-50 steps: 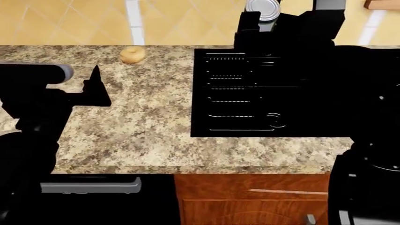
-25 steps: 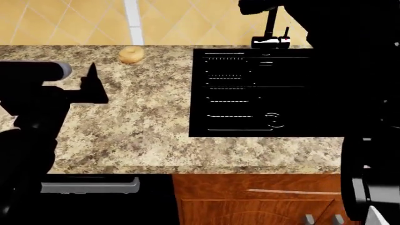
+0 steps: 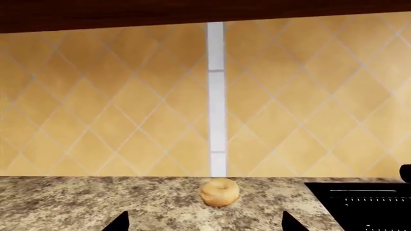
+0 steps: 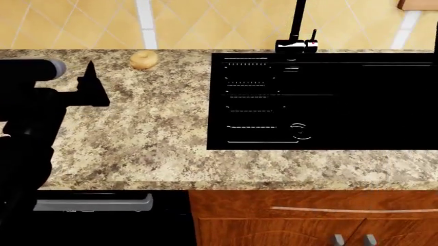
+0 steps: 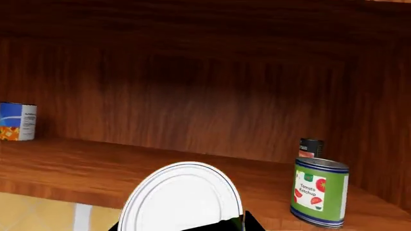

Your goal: Pick the cans from the counter and place them in their designated side in the cabinet.

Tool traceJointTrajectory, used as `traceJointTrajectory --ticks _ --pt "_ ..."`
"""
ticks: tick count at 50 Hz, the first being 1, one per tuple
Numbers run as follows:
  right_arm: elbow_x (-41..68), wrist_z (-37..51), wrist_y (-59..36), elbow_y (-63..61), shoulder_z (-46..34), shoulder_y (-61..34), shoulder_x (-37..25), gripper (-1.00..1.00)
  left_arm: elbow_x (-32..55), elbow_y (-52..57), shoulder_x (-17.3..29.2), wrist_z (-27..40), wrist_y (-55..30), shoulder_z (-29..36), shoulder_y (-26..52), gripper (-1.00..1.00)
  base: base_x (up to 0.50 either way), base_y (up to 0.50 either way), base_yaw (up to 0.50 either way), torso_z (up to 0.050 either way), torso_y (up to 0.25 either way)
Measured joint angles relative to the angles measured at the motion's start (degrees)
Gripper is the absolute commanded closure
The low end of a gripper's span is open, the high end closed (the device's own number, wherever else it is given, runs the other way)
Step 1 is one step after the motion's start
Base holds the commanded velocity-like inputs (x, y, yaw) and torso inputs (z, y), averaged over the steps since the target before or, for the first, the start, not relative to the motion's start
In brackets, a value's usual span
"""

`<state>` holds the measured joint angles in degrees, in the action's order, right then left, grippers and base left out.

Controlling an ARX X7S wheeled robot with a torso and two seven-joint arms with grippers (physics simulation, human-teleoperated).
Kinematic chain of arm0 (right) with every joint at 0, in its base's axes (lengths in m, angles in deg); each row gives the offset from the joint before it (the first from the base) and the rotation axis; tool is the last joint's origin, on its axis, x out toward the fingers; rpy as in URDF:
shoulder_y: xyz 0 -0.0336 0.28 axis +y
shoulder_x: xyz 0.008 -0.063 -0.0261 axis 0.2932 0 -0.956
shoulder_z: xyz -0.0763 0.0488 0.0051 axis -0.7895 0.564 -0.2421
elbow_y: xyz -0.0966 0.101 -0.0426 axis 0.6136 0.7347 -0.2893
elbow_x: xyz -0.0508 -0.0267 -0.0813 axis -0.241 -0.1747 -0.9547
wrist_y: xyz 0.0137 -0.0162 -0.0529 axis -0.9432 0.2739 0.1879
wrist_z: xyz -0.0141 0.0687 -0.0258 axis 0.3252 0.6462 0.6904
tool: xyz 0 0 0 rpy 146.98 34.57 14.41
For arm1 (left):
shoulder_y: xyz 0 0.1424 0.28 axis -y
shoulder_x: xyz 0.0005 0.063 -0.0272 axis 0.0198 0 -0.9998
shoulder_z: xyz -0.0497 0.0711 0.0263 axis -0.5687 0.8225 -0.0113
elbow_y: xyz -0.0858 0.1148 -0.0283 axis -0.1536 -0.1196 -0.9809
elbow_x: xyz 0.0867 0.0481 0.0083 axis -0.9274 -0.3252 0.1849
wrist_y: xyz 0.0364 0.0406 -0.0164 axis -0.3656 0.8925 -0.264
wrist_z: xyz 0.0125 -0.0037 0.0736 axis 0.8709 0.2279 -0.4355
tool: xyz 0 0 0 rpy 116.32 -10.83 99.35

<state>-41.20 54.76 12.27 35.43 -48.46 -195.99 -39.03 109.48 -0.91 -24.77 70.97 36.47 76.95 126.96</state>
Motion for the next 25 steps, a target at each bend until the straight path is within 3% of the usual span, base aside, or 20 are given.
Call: traceJointTrajectory --ticks 11,25 --pt "-9.5 -0.7 4.9 12.3 9.0 -7.8 3.1 1.0 -0.1 0.0 0.2 0.4 -0.1 0.0 0.3 -1.0 0.0 0.0 0.0 0.0 0.0" --pt "-12.1 2.3 0.9 14.7 16.6 -10.7 4.3 1.0 -0.7 -0.8 0.2 0.6 0.4 0.4 1.0 -1.0 0.0 0.0 0.0 0.0 0.001"
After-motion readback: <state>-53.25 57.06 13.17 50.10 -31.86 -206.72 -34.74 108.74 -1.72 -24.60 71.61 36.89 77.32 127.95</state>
